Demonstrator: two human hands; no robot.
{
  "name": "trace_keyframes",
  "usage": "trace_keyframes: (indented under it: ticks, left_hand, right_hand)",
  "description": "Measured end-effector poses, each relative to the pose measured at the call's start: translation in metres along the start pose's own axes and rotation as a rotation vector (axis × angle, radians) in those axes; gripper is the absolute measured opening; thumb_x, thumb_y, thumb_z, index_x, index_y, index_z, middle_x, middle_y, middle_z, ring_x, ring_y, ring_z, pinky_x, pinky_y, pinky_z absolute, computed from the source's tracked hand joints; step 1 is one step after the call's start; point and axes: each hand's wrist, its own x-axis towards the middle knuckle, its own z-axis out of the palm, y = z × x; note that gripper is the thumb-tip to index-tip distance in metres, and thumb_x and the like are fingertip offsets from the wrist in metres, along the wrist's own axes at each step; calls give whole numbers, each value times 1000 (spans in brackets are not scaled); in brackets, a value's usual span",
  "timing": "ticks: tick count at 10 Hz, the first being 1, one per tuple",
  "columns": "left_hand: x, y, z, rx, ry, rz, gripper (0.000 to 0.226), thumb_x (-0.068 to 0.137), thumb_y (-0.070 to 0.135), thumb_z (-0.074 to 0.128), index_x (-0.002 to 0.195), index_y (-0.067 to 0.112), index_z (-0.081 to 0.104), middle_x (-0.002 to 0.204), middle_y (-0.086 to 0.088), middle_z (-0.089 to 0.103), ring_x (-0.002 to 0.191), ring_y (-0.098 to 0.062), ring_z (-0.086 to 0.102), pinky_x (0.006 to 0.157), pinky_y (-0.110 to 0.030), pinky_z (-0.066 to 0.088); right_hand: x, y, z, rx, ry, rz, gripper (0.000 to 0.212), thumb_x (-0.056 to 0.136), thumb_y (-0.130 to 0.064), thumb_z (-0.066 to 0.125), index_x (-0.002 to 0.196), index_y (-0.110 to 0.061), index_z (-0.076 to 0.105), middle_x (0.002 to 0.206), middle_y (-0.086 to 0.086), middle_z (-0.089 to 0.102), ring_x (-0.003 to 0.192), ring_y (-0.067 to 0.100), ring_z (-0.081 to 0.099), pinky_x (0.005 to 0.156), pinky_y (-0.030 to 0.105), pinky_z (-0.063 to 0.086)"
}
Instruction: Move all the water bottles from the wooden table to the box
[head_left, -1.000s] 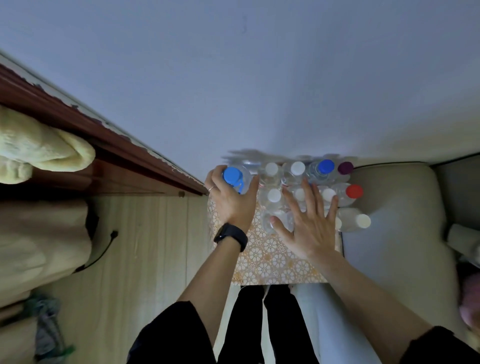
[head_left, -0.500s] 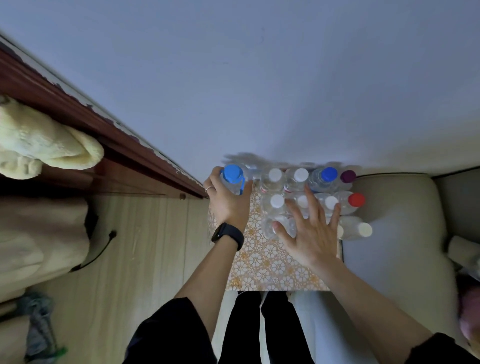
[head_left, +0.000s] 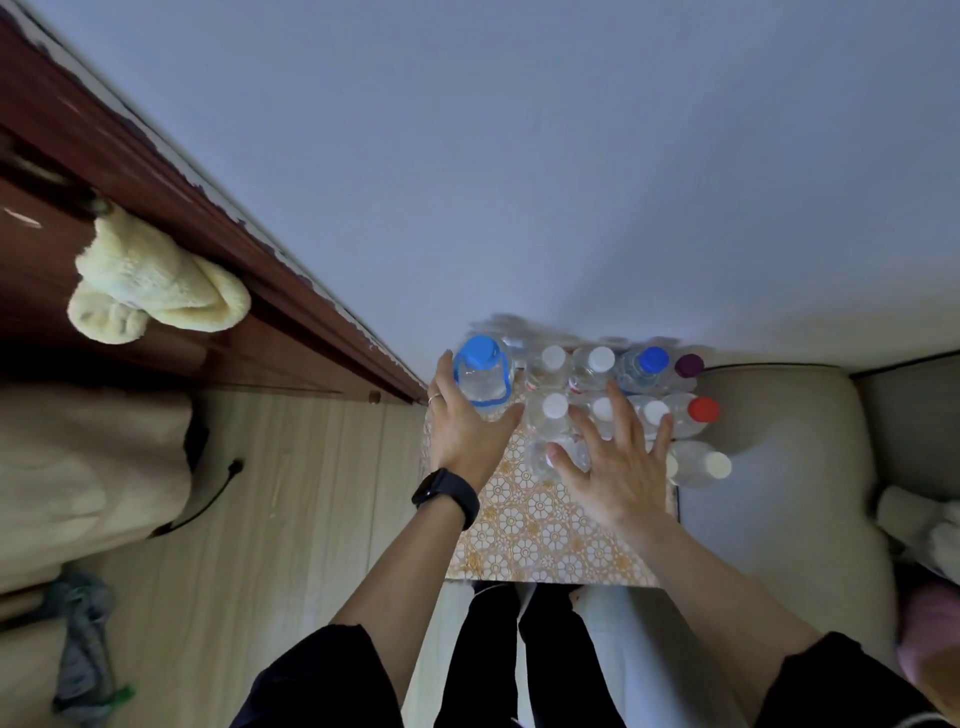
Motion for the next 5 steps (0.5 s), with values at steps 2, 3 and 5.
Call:
trace_keyframes:
  ticks: [2, 3, 5]
  left_hand:
    - [-34, 0, -29, 121, -98, -118, 83, 86, 35, 70, 153, 32, 20, 159, 0, 25, 138, -22, 42, 90, -33, 45]
    - [-46, 13, -46, 121, -120, -150, 83, 87, 33, 67, 155, 31, 19, 159, -3, 24, 135, -23, 45, 84, -29, 41]
    - [-83, 37, -79, 258, -246, -119, 69, 93, 33, 60, 153, 27, 27, 153, -10, 35, 130, -27, 49, 96, -38, 48]
  right_hand:
    - [1, 2, -26, 33, -193, -30, 81, 81, -88, 6, 152, -52, 19, 163, -3, -29, 153, 27, -19, 115, 59, -18]
    - [-7, 2, -46, 73, -203, -22, 75, 85, -84, 19, 150, -47, 28, 168, 0, -9, 154, 26, -11, 120, 59, -7]
    - [-63, 0, -93, 179, -107, 0, 61, 96, -59, 40, 153, -37, 34, 165, -3, 25, 154, 23, 8, 121, 55, 7]
